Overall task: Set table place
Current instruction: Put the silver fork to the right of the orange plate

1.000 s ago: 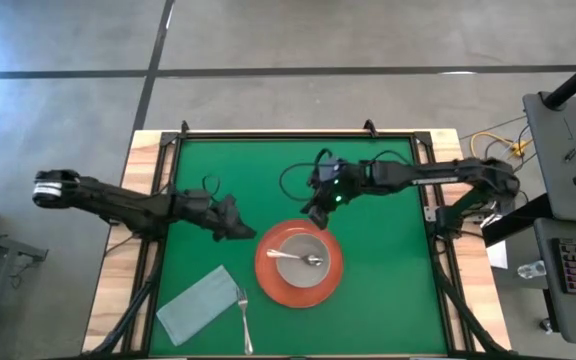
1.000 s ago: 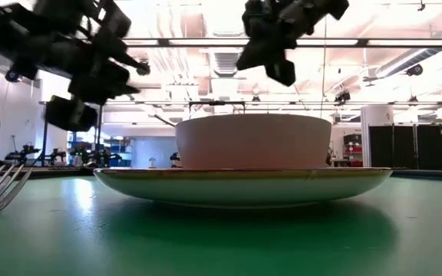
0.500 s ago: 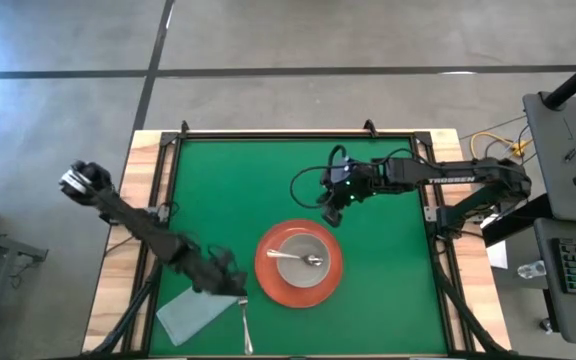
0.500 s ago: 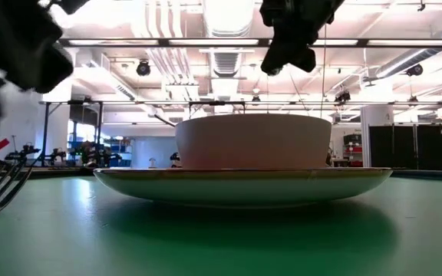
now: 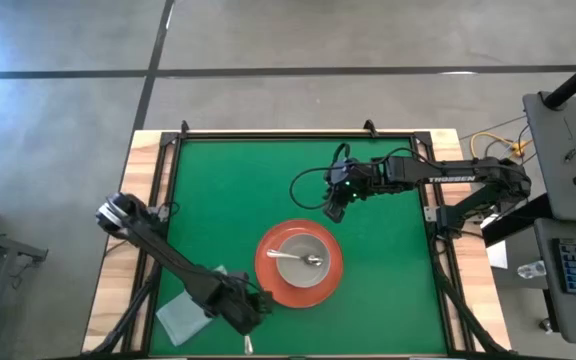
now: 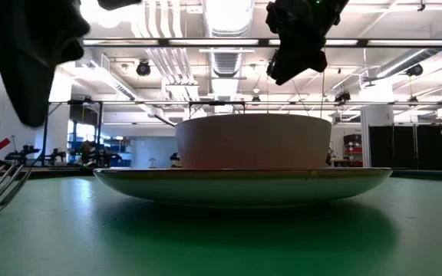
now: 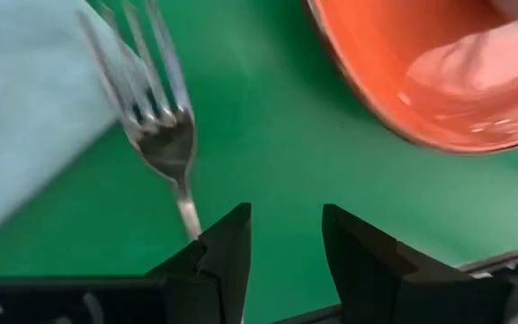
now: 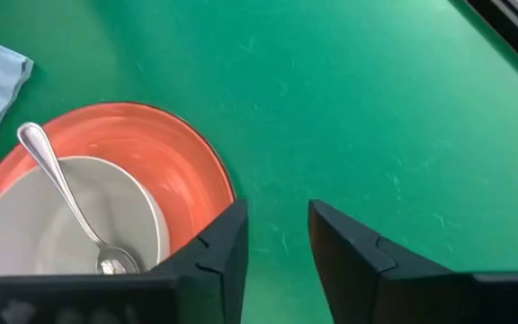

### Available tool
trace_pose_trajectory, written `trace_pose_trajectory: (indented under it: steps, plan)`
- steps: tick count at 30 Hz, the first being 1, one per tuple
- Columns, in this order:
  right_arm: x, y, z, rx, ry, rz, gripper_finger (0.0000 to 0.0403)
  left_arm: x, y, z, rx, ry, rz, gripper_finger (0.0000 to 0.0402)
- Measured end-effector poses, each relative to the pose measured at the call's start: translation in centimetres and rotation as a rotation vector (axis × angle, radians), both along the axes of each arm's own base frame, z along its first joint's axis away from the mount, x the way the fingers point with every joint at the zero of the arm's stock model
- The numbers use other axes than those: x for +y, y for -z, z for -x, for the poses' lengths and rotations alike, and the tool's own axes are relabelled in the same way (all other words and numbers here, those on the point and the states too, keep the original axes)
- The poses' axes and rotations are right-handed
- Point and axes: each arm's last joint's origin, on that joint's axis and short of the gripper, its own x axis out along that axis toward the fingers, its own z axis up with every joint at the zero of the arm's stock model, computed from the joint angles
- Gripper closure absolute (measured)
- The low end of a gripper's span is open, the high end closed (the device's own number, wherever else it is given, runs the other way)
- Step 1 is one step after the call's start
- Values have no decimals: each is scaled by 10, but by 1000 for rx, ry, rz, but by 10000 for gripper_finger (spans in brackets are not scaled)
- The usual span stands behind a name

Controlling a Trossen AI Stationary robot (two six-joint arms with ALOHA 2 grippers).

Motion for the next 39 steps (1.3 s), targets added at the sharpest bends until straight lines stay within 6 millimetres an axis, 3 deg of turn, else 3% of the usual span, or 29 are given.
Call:
trace_pose_trajectory:
  steps: [6,23,39]
  plan:
    - [1,3,4,48,7,-12,266,-12,9,-11,41,10,3,279]
    - [9,7,5,64,22,-42,264,-5,4,1,174,26,-5,280]
    - [9,7,5,56,37,-50,262,-11,21,-1,210,39,-2,335]
